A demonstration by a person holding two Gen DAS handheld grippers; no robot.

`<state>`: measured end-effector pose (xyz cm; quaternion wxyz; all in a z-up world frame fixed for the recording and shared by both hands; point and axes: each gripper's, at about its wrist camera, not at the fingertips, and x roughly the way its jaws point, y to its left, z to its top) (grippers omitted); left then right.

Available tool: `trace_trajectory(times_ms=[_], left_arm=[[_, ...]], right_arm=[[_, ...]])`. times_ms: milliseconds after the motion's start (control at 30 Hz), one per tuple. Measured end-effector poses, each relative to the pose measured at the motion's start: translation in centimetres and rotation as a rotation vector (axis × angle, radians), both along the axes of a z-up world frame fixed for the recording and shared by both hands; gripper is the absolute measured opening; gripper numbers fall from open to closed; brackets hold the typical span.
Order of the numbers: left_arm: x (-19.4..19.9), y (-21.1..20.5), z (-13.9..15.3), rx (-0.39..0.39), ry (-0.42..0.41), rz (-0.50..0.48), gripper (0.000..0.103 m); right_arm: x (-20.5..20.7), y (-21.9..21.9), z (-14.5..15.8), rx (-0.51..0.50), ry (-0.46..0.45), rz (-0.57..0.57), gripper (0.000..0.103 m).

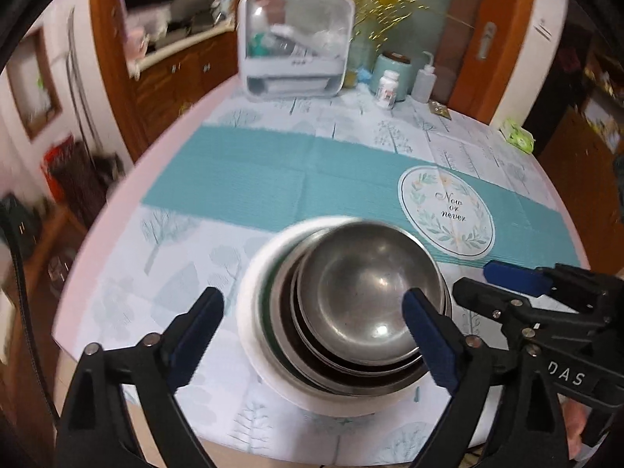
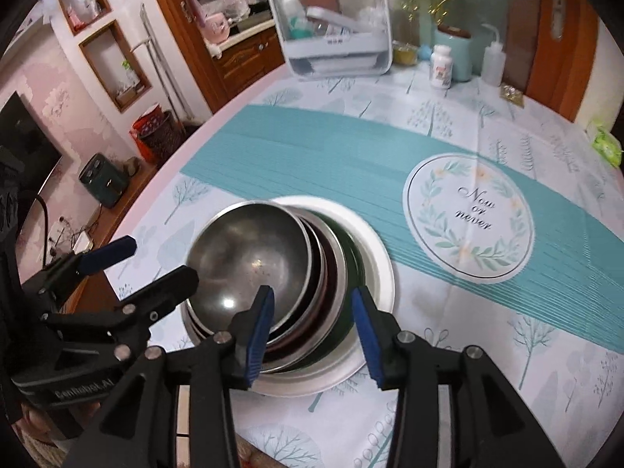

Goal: Organize plates and bowls

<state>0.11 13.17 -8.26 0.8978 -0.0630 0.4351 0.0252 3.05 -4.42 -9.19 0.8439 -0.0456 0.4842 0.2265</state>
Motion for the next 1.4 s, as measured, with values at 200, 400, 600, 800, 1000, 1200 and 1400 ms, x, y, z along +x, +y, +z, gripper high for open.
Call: trace_trajectory(times_ms=[200,400,600,800,1000,1200,1400], left_arm=[[-0.8,0.8,3.0,0.001,-0.056,-0.053,0.102],[-1.7,1.2,4.9,0.001,-0.098,-0.084,0.102],[-2.3,1.2,6.0,0.027,-0.133,-0.087,0.102],[-2.3,1.4,6.4,0.027,-0.144,-0.096,0.102],[-2.2,1.6,6.4,0.031,-0.148,-0.097,0.102],[-2.1,1.9,6.3,0.028,-0.144,-0.089,0.102],[-1.9,2.5,6.2,0.027,-0.135,-0.094,0.102]], right_arm=[[-1.8,0.1,2.9,-0.011,-0.108,-0.11,0.047],[-3.3,0.2,5.2,-0.015,-0.19,-0.204,0.062],[-4.1,0.1,6.1,-0.033,-0.207,-0.289,0.068],[-5.3,0.4,6.8,-0.066,-0.269,-0.353,0.068],[-5.5,0.4,6.6,-0.056,-0.267,-0.378,0.068],[-5.6,0.5,6.3,-0.048,-0.25,-0.383,0.068],[-5.8,0.8,6.1,-0.05,-0.246,-0.383,0.068]])
